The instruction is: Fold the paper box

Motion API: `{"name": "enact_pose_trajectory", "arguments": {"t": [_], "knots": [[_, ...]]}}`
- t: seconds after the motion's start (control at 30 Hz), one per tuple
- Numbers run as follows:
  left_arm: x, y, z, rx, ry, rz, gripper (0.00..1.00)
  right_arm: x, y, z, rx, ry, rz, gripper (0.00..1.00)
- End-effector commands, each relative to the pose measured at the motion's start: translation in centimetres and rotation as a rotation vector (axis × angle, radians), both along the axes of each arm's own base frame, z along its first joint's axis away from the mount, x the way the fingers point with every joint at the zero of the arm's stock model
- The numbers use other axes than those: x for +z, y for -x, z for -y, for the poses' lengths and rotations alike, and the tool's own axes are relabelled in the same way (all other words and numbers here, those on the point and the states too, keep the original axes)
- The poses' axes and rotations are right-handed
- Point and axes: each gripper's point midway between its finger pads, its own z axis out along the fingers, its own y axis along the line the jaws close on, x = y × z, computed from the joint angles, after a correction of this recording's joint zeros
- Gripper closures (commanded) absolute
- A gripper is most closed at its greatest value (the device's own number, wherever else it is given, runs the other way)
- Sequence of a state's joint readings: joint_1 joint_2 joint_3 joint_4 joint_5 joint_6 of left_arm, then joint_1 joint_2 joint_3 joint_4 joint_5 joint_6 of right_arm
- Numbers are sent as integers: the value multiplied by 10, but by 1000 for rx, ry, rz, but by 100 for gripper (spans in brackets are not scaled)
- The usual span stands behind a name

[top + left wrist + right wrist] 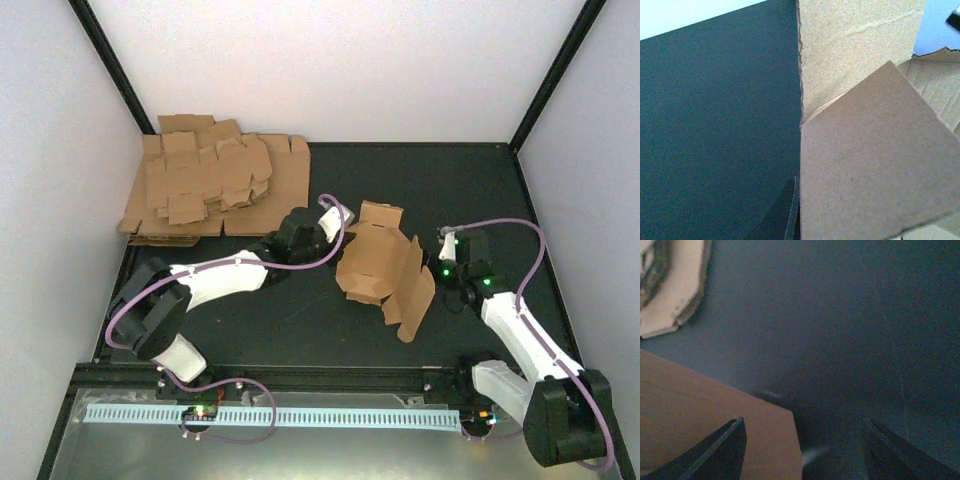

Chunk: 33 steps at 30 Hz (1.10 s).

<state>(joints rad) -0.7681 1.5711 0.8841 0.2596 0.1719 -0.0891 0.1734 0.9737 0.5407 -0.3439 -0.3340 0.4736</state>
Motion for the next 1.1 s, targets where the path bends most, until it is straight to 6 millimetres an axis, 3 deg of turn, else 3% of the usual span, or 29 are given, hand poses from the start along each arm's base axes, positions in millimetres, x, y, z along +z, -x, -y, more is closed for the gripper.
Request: {"name": "enact_pose_trajectory", "arguments": {"t": [0.0, 0.17, 0.4, 0.77, 1.07], "knots": [[22, -8, 2, 33, 22, 39, 98, -29, 17, -5, 25, -30, -94, 35], [28, -9, -3, 56, 14, 53, 98, -35, 20, -4, 21, -25, -103, 39], [26, -10, -1, 52, 10, 30, 97, -44, 24, -20, 95, -96, -132, 59], [15, -16, 5, 80, -1, -51, 97, -57, 23, -24, 120, -80, -163, 59], [15, -18, -12, 110, -171, -60, 97, -31, 8, -13, 74, -13, -85, 55]]}}
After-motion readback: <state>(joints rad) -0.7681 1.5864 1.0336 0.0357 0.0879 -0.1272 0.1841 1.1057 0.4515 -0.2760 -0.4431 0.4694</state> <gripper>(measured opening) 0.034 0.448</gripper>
